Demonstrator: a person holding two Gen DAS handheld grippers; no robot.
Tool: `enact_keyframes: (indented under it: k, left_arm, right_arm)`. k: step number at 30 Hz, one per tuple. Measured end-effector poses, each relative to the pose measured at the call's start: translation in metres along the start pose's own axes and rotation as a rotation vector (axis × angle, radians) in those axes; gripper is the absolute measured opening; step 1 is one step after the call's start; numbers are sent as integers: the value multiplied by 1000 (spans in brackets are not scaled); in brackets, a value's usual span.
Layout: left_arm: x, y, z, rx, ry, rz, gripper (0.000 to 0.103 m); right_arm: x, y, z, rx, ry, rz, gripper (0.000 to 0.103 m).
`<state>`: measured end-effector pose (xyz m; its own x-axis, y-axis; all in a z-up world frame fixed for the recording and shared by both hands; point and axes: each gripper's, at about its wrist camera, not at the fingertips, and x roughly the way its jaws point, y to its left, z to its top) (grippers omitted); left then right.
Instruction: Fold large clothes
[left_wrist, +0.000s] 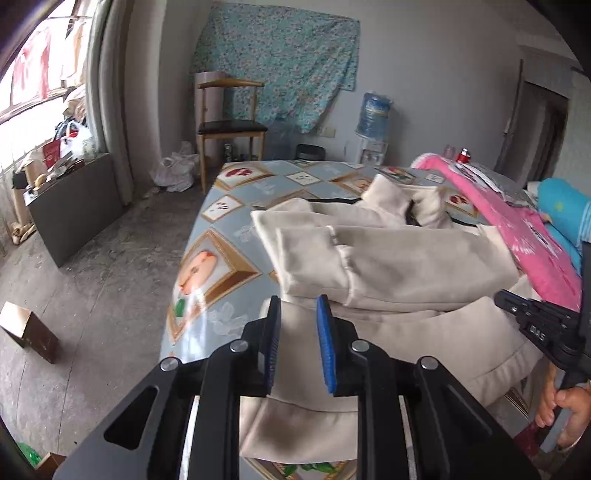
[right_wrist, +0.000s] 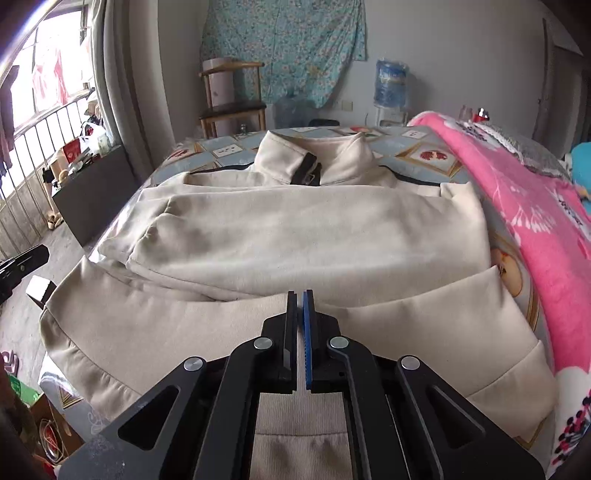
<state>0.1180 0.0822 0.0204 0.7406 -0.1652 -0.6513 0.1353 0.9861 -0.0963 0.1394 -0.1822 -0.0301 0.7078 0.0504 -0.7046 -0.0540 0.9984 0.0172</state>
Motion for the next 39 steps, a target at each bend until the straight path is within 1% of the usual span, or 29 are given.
enact_keyframes:
  k: [2,4,5,6,7,9,10,11,13,14,15,16,17,18,19,20,22,23,24,27,28,29,31,34,35,36,37,38,39]
  left_arm:
    - [9,-21,-4,74,29,-12,19]
    - [21,-38,-9,125,74,-35,19]
    - [27,-44,-12,144,94,-40,19]
    - [32,-48,-15,157,112,-33,19]
    - [36,-50,-16,162,130,-28,19]
    - [46,-51,-20,156,180,-36,20]
    - [52,-51,-21,155,212,-36,25]
    - [57,-51,-24,155,238,-36,34]
    - [64,-53,-27,162,265,-45,44]
    - [66,-54,-28,167,260,-46,48]
    - [67,-56,-28,175,251,-44,48]
    - [69,-59,-28,185,240,-33,48]
    - [71,-60,-28,193,232,-21,47]
    - [71,-62,-28,200,220,-8,43]
    - [71,-65,-28,218,205,9,22]
    - [71,-67,-28,240,201,13,4]
    - [70,-67,-27,251,194,15,2]
    - [65,-67,-25,257,176,15,2]
    - [58,-68,-21,269,146,25,2]
    - [33,-69,-4,283,31,55,2]
    - [28,-68,0,279,5,62,2]
    - [28,-67,4,273,-3,66,2]
    - [43,-66,3,278,29,85,2]
    - [78,-67,-14,308,119,121,2]
    - [84,-67,-20,323,131,132,2]
    - [82,-69,-23,341,110,143,2]
    - [82,-71,-25,361,108,153,3]
    - [81,-72,-25,364,109,155,3]
    - [81,-70,-25,353,112,150,3]
  right_arm:
    - [8,-3,0,17,15,16,0]
    - [15,-6,-1,23,39,17,0]
    - [17,-7,-1,22,59,34,1]
    - [18,-7,-2,19,83,60,2]
    - [15,-7,-2,19,93,77,6]
    - [8,-7,-2,17,114,123,29]
    - [6,-6,-2,16,127,147,54]
    - [1,-6,-3,14,125,158,60]
    - [1,-4,-6,-2,154,159,60]
    - [5,-3,-8,-8,176,152,58]
    - [12,-2,-10,-16,200,134,53]
    - [19,-1,-13,-26,228,117,32]
    - [23,-2,-15,-19,235,115,23]
    - [23,-2,-14,-14,223,119,11]
    - [22,0,-13,-19,223,118,6]
    - [19,1,-11,-22,205,107,4]
    - [8,3,-7,-20,159,99,4]
    - [2,3,-4,-17,136,95,4]
    - [-5,2,-1,-10,117,102,4]
    - [-26,3,9,-12,19,96,4]
    - [-28,3,12,-16,2,91,4]
    - [-24,4,14,-17,-1,89,4]
    - [-9,4,14,-10,17,92,4]
    - [29,2,4,4,104,90,4]
    - [39,2,0,1,140,86,5]
    - [38,0,-2,7,139,88,6]
    - [35,-2,-2,16,152,95,10]
    - [31,-8,0,32,171,110,23]
    - [25,-17,1,59,169,111,29]
